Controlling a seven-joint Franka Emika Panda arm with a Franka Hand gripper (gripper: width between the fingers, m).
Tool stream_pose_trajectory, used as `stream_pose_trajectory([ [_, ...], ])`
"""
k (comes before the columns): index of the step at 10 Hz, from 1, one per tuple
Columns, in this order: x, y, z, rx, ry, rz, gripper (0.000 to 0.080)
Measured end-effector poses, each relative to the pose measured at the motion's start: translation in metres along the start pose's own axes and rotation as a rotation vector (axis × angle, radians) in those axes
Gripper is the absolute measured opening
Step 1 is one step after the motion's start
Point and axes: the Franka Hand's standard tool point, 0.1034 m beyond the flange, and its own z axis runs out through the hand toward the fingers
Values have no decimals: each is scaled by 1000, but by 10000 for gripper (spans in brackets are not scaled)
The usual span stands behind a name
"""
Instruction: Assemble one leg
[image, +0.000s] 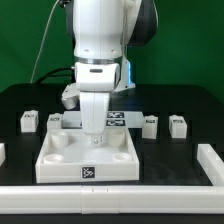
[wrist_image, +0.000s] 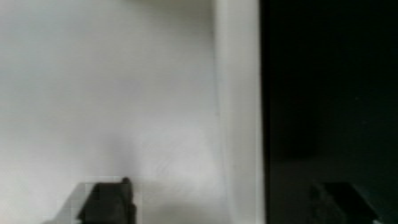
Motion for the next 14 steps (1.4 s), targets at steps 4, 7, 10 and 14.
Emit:
stream_pose_trajectory([
  [4, 0, 0, 0, -2, 0, 1, 71],
  [7, 0, 0, 0, -3, 0, 1, 58],
  [10, 0, 0, 0, -3, 0, 1, 58],
  [14, 48, 7, -1, -11, 17, 17, 58],
])
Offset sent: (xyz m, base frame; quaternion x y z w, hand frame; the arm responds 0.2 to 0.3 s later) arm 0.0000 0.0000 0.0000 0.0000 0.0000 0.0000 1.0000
